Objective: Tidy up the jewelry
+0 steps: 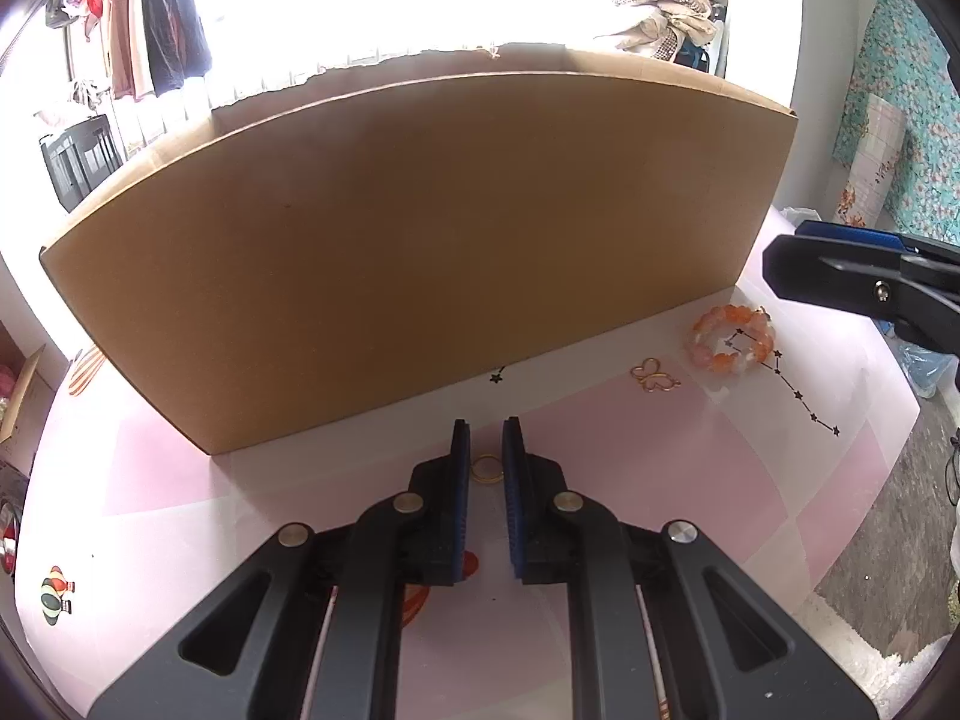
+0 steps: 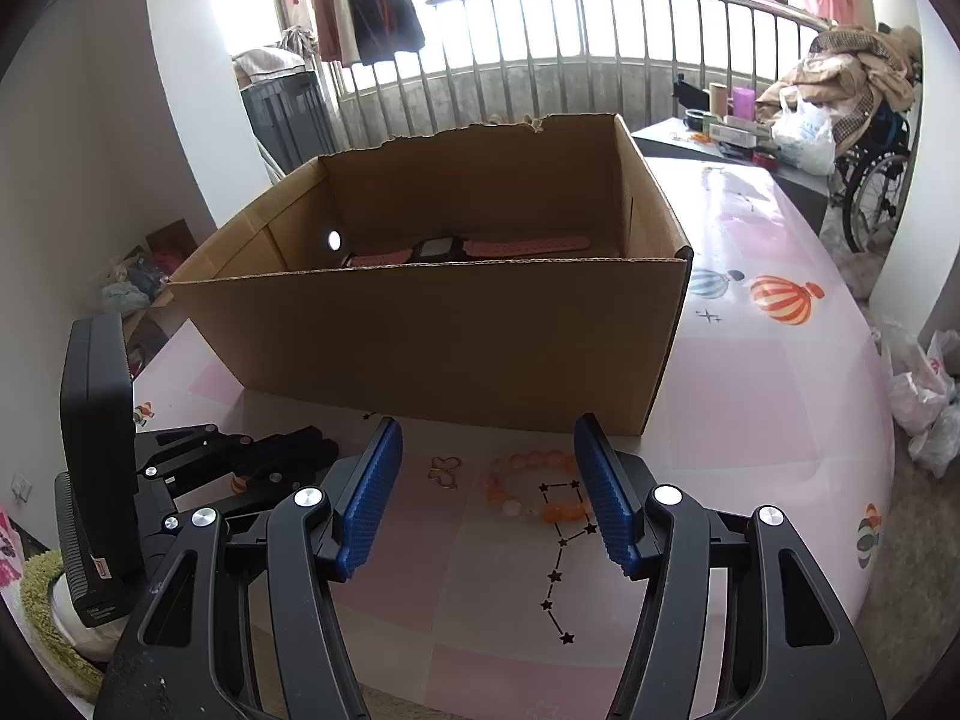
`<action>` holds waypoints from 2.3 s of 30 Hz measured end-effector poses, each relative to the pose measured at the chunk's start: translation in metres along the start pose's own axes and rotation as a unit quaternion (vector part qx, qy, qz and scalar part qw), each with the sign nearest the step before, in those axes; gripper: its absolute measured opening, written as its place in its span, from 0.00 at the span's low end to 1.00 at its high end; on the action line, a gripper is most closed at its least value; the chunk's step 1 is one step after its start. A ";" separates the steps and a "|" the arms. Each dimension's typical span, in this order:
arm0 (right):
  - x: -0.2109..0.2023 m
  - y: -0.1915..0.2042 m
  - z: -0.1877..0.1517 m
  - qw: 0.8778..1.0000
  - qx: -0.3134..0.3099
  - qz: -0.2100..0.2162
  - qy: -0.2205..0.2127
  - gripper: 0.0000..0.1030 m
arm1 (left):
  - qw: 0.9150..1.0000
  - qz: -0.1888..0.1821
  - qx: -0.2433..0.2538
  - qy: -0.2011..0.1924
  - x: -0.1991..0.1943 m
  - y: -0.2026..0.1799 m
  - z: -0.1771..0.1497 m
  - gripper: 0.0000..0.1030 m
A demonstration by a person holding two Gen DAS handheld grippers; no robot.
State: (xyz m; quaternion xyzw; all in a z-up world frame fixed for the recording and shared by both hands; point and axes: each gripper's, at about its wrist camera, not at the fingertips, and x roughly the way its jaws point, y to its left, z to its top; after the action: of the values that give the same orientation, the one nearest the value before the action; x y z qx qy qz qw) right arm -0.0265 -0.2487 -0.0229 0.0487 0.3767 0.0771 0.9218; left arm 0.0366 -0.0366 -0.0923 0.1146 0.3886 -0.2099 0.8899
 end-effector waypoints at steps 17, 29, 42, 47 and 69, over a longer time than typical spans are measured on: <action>0.003 0.019 0.008 0.999 -0.024 0.023 -0.005 0.56 | 1.000 -0.004 -0.025 -0.013 -0.008 0.010 -0.003 0.10; -0.018 0.014 0.004 0.999 -0.023 0.008 -0.027 0.56 | 0.996 -0.033 -0.067 -0.050 -0.037 0.043 -0.015 0.10; 0.007 0.023 -0.012 0.996 -0.036 0.073 0.025 0.40 | 0.990 -0.052 -0.111 -0.069 -0.057 0.074 -0.019 0.10; 0.027 0.028 -0.014 0.995 -0.039 0.069 0.056 0.36 | 0.990 -0.054 -0.108 -0.069 -0.059 0.074 -0.021 0.10; 0.063 0.046 -0.017 0.995 -0.072 0.036 0.055 0.02 | 0.989 -0.053 -0.117 -0.076 -0.062 0.081 -0.016 0.10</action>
State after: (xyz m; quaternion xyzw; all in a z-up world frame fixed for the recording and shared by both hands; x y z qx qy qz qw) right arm 0.0009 -0.1919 -0.0712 -0.0082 0.4181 0.1395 0.8976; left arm 0.0262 0.0583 -0.0538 -0.0273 0.3472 -0.2179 0.9117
